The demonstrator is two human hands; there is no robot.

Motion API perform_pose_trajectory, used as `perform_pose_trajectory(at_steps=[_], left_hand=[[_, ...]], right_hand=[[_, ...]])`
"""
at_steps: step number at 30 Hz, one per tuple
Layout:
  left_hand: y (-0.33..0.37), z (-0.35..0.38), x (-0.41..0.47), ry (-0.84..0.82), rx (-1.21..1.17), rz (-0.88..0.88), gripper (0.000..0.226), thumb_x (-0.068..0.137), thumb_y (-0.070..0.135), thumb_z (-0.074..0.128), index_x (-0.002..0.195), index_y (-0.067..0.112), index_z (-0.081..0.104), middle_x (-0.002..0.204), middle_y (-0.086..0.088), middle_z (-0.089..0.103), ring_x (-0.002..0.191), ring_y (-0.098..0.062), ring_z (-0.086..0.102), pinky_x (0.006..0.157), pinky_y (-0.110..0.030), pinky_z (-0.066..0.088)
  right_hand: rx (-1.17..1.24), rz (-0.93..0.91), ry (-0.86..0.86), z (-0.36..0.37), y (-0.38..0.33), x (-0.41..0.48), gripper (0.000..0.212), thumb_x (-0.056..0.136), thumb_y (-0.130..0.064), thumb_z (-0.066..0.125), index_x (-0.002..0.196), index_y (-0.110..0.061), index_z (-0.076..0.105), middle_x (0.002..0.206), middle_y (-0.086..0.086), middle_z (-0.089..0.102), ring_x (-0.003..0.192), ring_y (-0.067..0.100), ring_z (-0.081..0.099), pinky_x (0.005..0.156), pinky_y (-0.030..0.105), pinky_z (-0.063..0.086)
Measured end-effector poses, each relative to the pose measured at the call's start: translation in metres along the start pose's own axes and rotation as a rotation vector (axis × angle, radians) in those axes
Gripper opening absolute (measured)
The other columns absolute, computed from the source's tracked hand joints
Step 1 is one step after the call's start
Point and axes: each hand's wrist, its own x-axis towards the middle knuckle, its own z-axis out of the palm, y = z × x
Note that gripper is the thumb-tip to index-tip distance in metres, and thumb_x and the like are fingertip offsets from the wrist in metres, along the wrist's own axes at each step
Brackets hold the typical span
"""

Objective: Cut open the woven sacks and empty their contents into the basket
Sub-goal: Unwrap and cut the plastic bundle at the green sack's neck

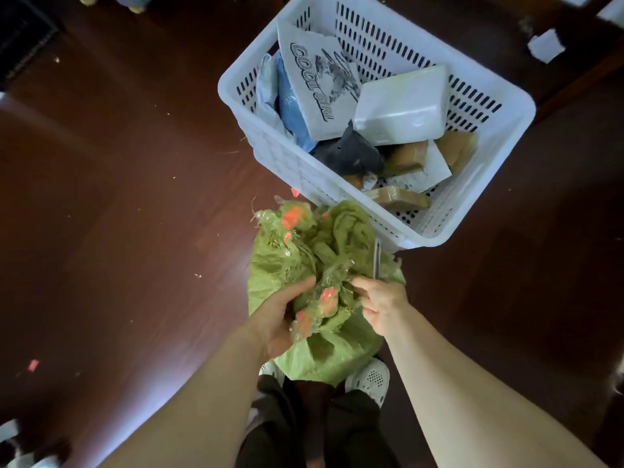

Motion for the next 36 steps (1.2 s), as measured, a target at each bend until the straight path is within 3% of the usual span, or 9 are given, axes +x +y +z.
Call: perform_pose_trajectory(at_steps=[3,6,13,18,22,25,29,32,36], left_hand=[[-0.001,0.004,-0.001,0.044,0.065,0.022,0.035,0.082,0.038,0.070,0.110,0.017,0.068,0.103,-0.002,0.073,0.095,-0.017,0.068,0.075,-0.030,0.050],[0.003,0.007,-0.005,0.072,0.116,0.060,0.039,0.079,0.024,0.074,0.115,0.011,0.065,0.102,-0.001,0.073,0.093,-0.013,0.068,0.071,-0.024,0.048],[0.012,-0.002,-0.014,0.092,-0.117,0.070,0.038,0.073,0.020,0.073,0.108,0.006,0.067,0.102,-0.010,0.073,0.082,-0.021,0.069,0.069,-0.030,0.056],[-0.007,-0.051,-0.006,0.758,-0.159,-0.044,0.032,0.074,0.018,0.080,0.095,0.004,0.061,0.077,-0.013,0.064,0.061,-0.025,0.059,0.058,-0.033,0.052],[-0.002,-0.052,-0.001,0.897,0.764,-0.085,0.105,0.065,0.023,0.085,0.148,0.003,0.024,0.147,-0.024,0.031,0.134,-0.037,0.035,0.108,-0.044,0.037],[0.029,-0.014,-0.003,0.787,1.223,0.587,0.135,0.062,0.030,0.082,0.148,0.018,-0.022,0.157,-0.015,-0.019,0.146,-0.029,-0.012,0.119,-0.039,-0.005],[0.066,0.047,-0.003,0.301,1.622,0.787,0.118,0.071,0.016,0.076,0.152,0.020,-0.009,0.150,-0.011,0.035,0.146,-0.021,0.016,0.115,-0.041,-0.019],[0.079,0.056,0.000,0.408,1.140,0.559,0.027,0.085,0.000,0.052,0.107,0.005,0.067,0.069,-0.008,0.064,0.083,-0.029,0.063,0.090,-0.038,0.047],[0.090,0.021,-0.008,0.589,0.160,0.230,0.023,0.093,0.022,0.050,0.074,0.010,0.056,0.052,-0.003,0.047,0.024,-0.013,0.038,0.033,-0.012,0.032]], right_hand=[[-0.048,0.038,-0.019,0.017,0.000,-0.006,0.023,0.095,-0.024,0.055,0.115,-0.013,0.054,0.074,-0.001,0.049,0.027,0.002,0.039,0.025,0.015,0.029],[0.073,0.167,-0.059,0.021,-0.002,-0.025,0.038,0.089,-0.047,0.057,0.119,-0.023,0.055,0.113,0.003,0.059,0.019,0.004,0.027,0.025,0.011,0.020],[0.365,0.062,-0.067,0.014,0.015,-0.029,0.007,0.086,-0.016,0.065,0.090,-0.013,0.059,0.057,-0.001,0.046,0.026,0.005,0.018,0.027,0.017,0.013],[0.816,0.190,0.007,-0.005,0.004,-0.046,0.031,0.078,-0.016,0.056,0.057,-0.023,0.034,0.037,-0.010,0.030,0.025,0.009,0.014,0.031,0.016,0.010],[0.644,0.119,-0.087,-0.013,-0.009,-0.056,0.025,0.077,-0.033,0.060,0.062,-0.023,0.043,0.043,-0.009,0.045,0.025,0.009,0.017,0.032,0.015,0.011],[0.218,0.007,-0.053,-0.011,-0.026,-0.064,0.040,0.072,-0.054,0.072,0.071,-0.016,0.059,0.067,-0.002,0.064,0.033,0.009,0.016,0.035,0.019,0.013],[-0.056,-0.154,-0.081,-0.001,-0.051,-0.071,0.025,0.089,-0.032,0.061,0.072,-0.014,0.059,0.072,0.004,0.051,0.037,0.009,0.012,0.041,0.025,0.010],[0.232,-0.268,-0.202,-0.005,-0.061,-0.066,0.020,0.083,-0.030,0.068,0.072,-0.015,0.075,0.080,0.003,0.071,0.028,0.006,0.019,0.035,0.020,0.010],[0.371,-0.275,0.068,-0.024,-0.046,-0.055,0.030,0.075,-0.032,0.078,0.097,-0.014,0.069,0.107,0.013,0.071,0.029,0.005,0.021,0.030,0.017,0.017]])
